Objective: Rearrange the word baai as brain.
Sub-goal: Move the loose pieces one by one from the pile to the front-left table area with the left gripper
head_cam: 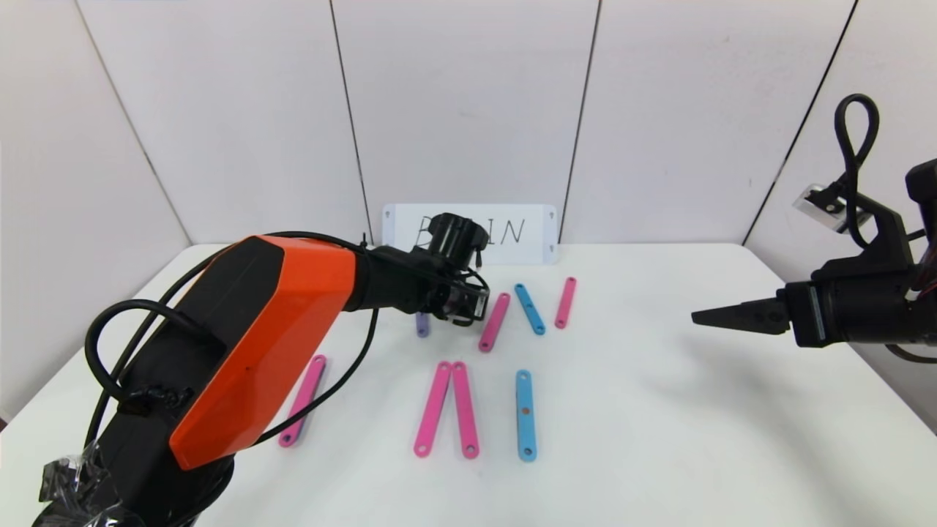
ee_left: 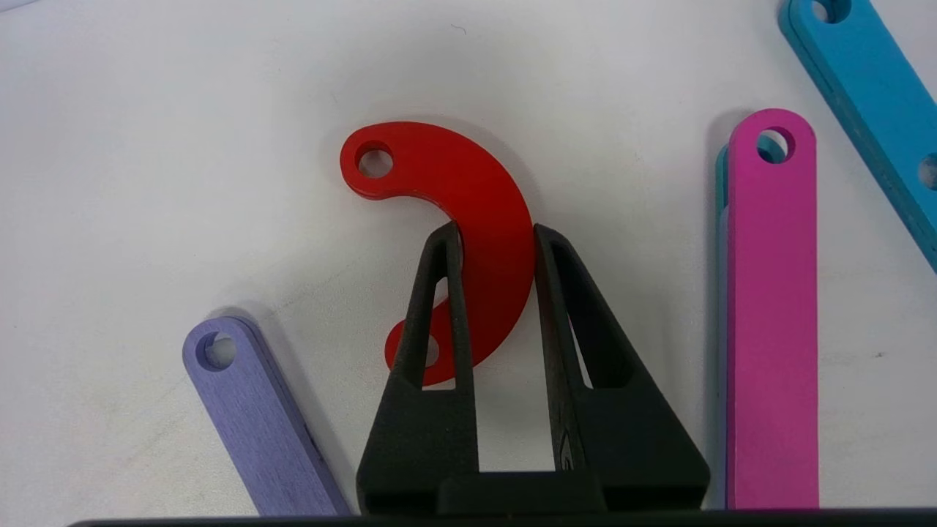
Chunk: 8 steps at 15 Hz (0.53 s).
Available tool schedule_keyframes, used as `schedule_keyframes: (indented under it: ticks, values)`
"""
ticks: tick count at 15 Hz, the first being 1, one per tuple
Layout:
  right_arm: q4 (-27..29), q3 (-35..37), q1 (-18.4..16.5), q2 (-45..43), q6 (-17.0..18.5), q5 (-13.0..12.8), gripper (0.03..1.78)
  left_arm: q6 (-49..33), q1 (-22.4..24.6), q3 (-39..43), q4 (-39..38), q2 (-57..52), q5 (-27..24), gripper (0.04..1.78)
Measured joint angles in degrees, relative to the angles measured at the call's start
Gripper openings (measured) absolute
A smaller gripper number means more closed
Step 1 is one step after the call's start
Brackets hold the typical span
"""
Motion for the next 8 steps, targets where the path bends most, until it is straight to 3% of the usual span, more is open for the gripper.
schedule_keyframes:
  ticks: [8]
  values:
    - [-0.04, 0.0, 0.01, -0.11, -0.06, -0.18, 1.73, 0.88, 0.11, -0.13, 0.33, -1.57, 1.21, 0.3]
